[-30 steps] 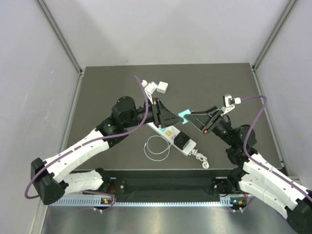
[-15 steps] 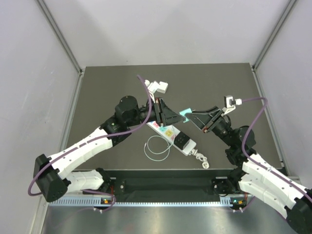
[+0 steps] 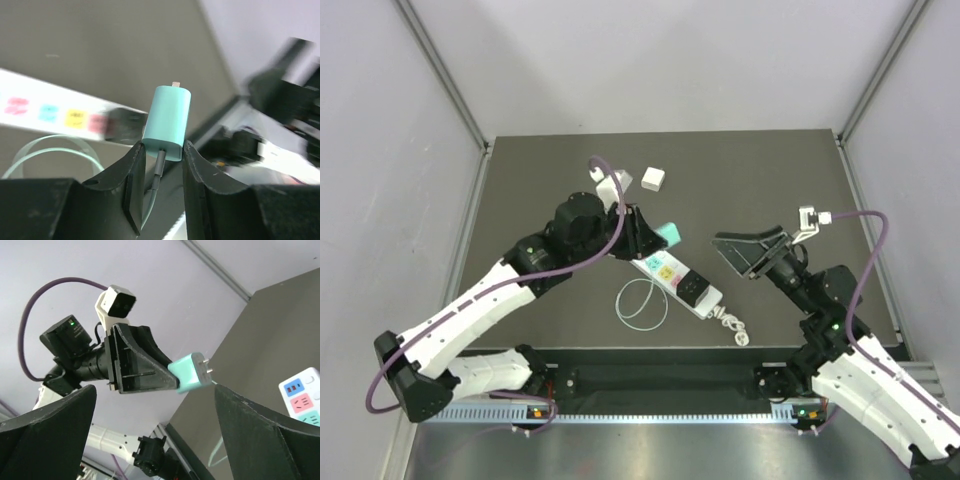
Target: Insert the plug
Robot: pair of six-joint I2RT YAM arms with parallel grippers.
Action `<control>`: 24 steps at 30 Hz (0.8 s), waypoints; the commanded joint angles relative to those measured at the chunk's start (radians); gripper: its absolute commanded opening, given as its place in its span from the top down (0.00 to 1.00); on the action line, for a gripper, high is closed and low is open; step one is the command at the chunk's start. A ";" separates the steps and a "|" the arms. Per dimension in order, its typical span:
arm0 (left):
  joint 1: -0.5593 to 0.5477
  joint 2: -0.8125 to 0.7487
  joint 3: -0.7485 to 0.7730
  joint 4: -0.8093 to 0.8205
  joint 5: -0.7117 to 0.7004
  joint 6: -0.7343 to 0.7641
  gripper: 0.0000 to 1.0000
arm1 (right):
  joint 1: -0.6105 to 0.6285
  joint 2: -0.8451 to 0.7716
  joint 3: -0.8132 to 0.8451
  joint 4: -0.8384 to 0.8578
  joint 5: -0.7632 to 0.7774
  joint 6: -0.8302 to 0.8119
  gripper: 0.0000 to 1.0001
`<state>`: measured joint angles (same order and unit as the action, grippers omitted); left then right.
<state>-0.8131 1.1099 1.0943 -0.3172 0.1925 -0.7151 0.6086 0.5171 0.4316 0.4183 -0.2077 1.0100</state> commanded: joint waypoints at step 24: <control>0.293 0.353 0.243 -0.422 -0.023 -0.141 1.00 | 0.003 -0.077 0.366 -0.975 0.518 -0.209 0.00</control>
<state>-0.5251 1.4517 1.3357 -0.8288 0.1265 -0.7479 0.6086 0.4339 0.7670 -0.4770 0.2359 0.8135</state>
